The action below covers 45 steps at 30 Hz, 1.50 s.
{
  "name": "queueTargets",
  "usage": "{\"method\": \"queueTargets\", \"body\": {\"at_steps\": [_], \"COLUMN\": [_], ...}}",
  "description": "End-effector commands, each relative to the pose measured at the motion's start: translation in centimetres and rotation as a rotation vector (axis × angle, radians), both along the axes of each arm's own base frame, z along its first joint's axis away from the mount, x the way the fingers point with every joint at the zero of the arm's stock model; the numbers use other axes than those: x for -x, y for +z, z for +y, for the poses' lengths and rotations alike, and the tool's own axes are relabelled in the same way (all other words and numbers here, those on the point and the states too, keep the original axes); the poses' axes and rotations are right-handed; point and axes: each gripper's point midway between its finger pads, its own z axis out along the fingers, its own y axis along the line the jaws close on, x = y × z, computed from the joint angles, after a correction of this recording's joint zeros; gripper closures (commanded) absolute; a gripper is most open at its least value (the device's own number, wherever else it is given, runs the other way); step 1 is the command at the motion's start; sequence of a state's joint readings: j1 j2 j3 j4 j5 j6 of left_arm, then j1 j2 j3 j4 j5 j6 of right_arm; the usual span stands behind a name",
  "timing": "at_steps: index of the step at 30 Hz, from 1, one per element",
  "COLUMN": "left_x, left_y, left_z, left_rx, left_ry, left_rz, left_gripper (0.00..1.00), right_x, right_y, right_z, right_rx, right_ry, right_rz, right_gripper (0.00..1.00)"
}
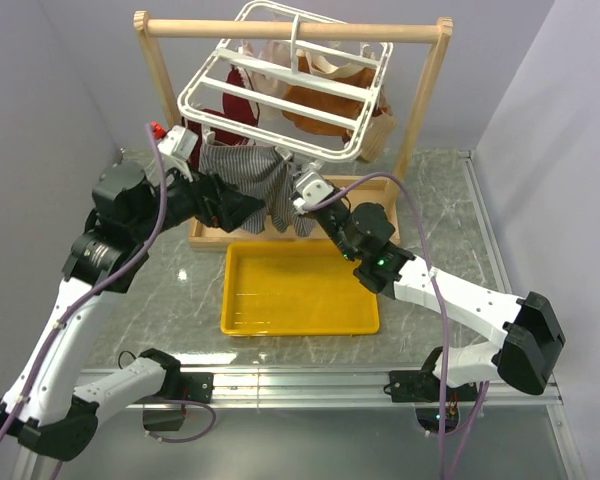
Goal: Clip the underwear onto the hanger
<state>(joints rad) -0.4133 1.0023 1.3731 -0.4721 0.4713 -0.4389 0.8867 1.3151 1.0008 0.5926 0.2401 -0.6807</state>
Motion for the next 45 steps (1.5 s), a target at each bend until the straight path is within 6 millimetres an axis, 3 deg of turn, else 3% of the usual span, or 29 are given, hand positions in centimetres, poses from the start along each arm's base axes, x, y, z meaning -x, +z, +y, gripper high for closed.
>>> {"method": "queueTargets", "body": {"at_steps": [1, 4, 6, 11, 14, 24, 30, 36, 42, 45], "left_x": [0.4, 0.7, 0.2, -1.1, -2.2, -2.5, -2.1, -3.3, -5.4, -6.8], "left_y": [2.8, 2.8, 2.7, 0.6, -0.4, -0.4, -2.9, -7.9, -11.4, -13.4], "left_z": [1.0, 1.7, 2.7, 4.9, 5.8, 8.2, 9.0, 9.9, 11.0, 12.0], "left_rx": [0.048, 0.044, 0.037, -0.017, -0.059, -0.116, -0.178, -0.37, -0.473, -0.495], "left_ry": [0.045, 0.077, 0.138, 0.267, 0.324, 0.375, 0.363, 0.327, 0.36, 0.412], "left_rz": [-0.112, -0.121, -0.124, -0.048, -0.006, 0.004, 0.07, 0.181, 0.227, 0.235], "left_gripper": [0.01, 0.01, 0.01, 0.01, 0.01, 0.01, 0.01, 0.01, 0.01, 0.01], "right_x": [-0.2, -0.7, -0.9, -0.3, 0.4, 4.0, 6.6, 6.4, 6.6, 6.3], "right_y": [2.4, 2.4, 2.3, 1.5, 1.2, 0.1, -1.7, -2.8, -6.7, -10.1], "right_z": [-2.0, -2.7, -3.3, -4.5, -5.4, -8.7, -10.5, -14.9, -18.3, -20.6], "right_rx": [-0.071, -0.083, -0.086, -0.079, -0.077, -0.091, -0.098, -0.196, -0.248, -0.259], "right_ry": [-0.017, -0.027, -0.03, -0.021, -0.013, 0.043, 0.083, -0.032, -0.139, -0.23], "right_rz": [0.016, 0.04, 0.057, 0.11, 0.132, 0.182, 0.234, 0.333, 0.484, 0.599], "right_gripper": [0.98, 0.96, 0.89, 0.62, 0.52, 0.36, 0.23, 0.2, 0.19, 0.18]}}
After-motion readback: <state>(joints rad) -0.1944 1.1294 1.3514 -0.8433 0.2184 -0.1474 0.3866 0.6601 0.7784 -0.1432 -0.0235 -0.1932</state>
